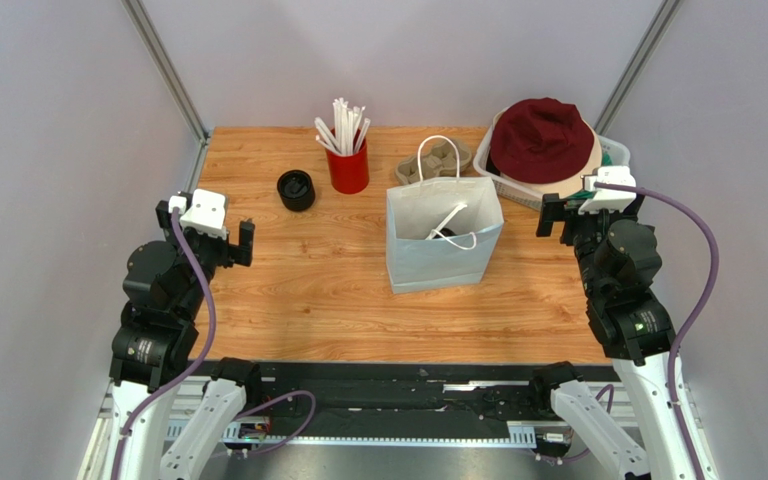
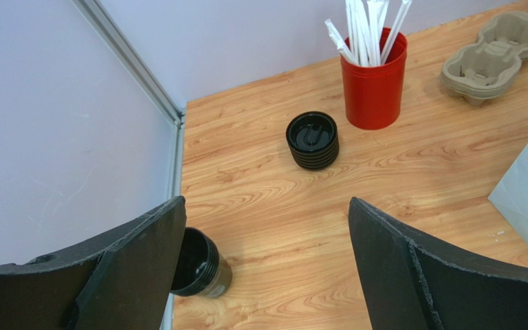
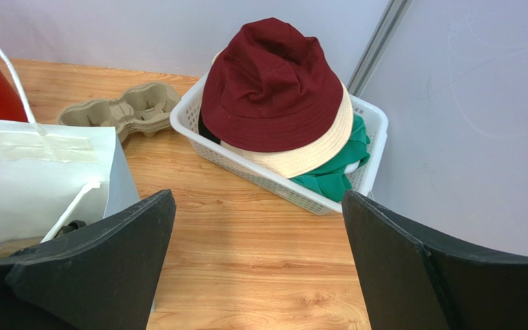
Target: Pack the takeout coffee
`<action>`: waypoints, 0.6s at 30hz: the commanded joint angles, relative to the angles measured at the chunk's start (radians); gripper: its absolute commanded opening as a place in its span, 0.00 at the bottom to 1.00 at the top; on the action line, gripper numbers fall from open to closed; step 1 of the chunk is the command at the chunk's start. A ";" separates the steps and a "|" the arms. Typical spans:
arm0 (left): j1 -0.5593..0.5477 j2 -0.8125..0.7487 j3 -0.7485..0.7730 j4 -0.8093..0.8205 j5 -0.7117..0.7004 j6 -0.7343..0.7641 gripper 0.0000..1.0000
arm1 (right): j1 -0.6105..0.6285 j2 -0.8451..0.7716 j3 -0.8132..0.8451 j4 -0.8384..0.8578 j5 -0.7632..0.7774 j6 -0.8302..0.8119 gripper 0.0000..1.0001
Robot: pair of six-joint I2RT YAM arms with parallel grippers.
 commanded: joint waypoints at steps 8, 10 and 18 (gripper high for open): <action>0.006 0.012 0.018 0.019 0.033 -0.017 0.96 | 0.000 -0.011 0.040 0.056 0.063 0.024 0.99; 0.006 0.012 0.014 0.022 0.035 -0.018 0.96 | 0.000 -0.009 0.040 0.054 0.066 0.024 0.99; 0.006 0.018 0.003 0.027 0.044 -0.020 0.96 | 0.000 -0.012 0.039 0.059 0.077 0.024 0.99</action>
